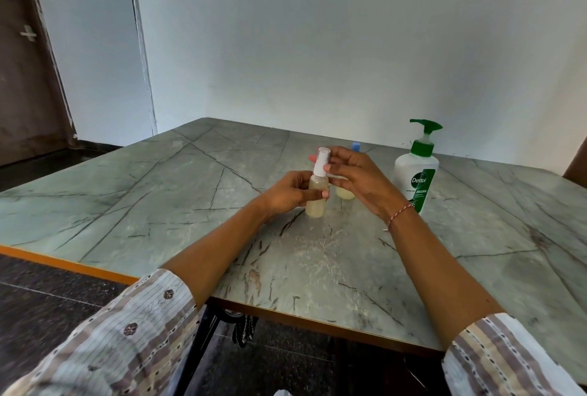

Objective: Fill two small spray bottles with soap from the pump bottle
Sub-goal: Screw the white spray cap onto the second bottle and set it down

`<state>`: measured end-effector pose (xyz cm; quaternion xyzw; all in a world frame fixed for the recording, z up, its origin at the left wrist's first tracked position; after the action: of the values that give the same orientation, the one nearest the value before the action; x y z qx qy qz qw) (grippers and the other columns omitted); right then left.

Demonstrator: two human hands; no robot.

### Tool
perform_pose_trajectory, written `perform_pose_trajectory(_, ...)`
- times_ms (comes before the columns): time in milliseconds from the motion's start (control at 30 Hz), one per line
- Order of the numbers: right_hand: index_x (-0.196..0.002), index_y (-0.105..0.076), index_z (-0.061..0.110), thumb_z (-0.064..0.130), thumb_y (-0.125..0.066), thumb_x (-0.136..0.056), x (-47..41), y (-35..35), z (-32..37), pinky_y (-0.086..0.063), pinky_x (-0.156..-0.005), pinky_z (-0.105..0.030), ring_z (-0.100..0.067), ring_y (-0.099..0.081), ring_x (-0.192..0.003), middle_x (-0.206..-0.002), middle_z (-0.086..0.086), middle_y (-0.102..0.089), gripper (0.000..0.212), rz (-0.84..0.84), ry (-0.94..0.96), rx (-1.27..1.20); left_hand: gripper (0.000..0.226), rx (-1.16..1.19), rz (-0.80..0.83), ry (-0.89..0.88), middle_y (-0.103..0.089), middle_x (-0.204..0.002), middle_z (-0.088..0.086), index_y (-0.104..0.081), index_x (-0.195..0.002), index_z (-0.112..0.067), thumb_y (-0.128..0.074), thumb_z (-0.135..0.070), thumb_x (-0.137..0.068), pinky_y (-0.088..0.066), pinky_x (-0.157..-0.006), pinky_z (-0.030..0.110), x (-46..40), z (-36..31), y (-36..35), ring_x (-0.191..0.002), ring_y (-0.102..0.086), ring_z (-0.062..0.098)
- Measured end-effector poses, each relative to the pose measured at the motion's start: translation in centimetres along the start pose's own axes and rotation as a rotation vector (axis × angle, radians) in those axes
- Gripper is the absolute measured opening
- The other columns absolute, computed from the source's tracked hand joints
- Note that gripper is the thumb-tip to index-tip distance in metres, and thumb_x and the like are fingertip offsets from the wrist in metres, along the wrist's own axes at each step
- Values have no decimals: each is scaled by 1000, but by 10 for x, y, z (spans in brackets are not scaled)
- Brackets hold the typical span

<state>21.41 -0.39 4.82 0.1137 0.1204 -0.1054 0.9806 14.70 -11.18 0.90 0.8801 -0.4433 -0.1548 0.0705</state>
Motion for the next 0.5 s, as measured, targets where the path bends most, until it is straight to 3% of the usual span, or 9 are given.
perform_pose_trajectory(67, -117, -59, 8, 3, -61, -85, 0, 5, 3, -51, -87, -23, -17, -64, -103, -112, -7, -65, 32, -38, 58, 102, 30, 10, 7, -4, -62, -110, 8, -55, -116, -8, -59, -8, -86, -51, -81, 21, 0, 0, 0, -102, -60, 18)
perform_pose_trajectory(167, -101, -64, 10, 10, -73, -76, -1, 3, 4, -50, -70, -13, -10, -65, -79, -96, -10, -70, 27, -214, 124, 274, 28, 22, 1, -10, -63, -107, 6, -56, -114, -10, -60, -7, -86, -53, -79, 19, -1, 1, 0, -98, -61, 15)
perform_pose_trajectory(267, -100, -57, 14, 22, -76, -74, -2, -8, 2, -42, -56, -11, -6, -53, -62, -69, 3, -57, 33, -303, 131, 433, 23, 28, -14, -27, -63, -107, 10, -56, -109, -12, -58, -7, -87, -52, -81, 21, -1, 0, 1, -100, -61, 19)
perform_pose_trajectory(333, -109, -56, 13, 25, -72, -79, -3, -11, -1, -49, -65, -15, -10, -57, -72, -78, 0, -58, 37, -209, 58, 390, 23, 27, -10, -29, -62, -111, 15, -57, -110, -10, -58, -7, -87, -51, -85, 25, -1, 0, 2, -103, -61, 23)
perform_pose_trajectory(400, -114, -58, 13, 22, -63, -86, -1, -9, -3, -53, -82, -27, -16, -62, -94, -103, -7, -64, 30, -87, -29, 235, 25, 18, 1, -20, -62, -113, 14, -56, -112, -9, -59, -7, -87, -50, -86, 26, -1, 0, 1, -104, -60, 23)
perform_pose_trajectory(500, -115, -62, 12, 16, -58, -90, 1, -4, -3, -51, -86, -28, -17, -61, -102, -113, -5, -64, 26, -44, -35, 114, 27, 3, 0, -6, -61, -115, 14, -55, -113, -10, -59, -8, -86, -50, -85, 24, -1, 1, 0, -105, -59, 22)
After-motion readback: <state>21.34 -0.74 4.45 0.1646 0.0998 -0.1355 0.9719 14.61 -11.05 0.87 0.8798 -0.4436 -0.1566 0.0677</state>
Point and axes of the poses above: each hand's wrist, its own x-axis away from the middle knuckle, its own y-axis out of the back of the hand, z = x × y, the point moved 4 cm from there along -x, towards the middle knuckle
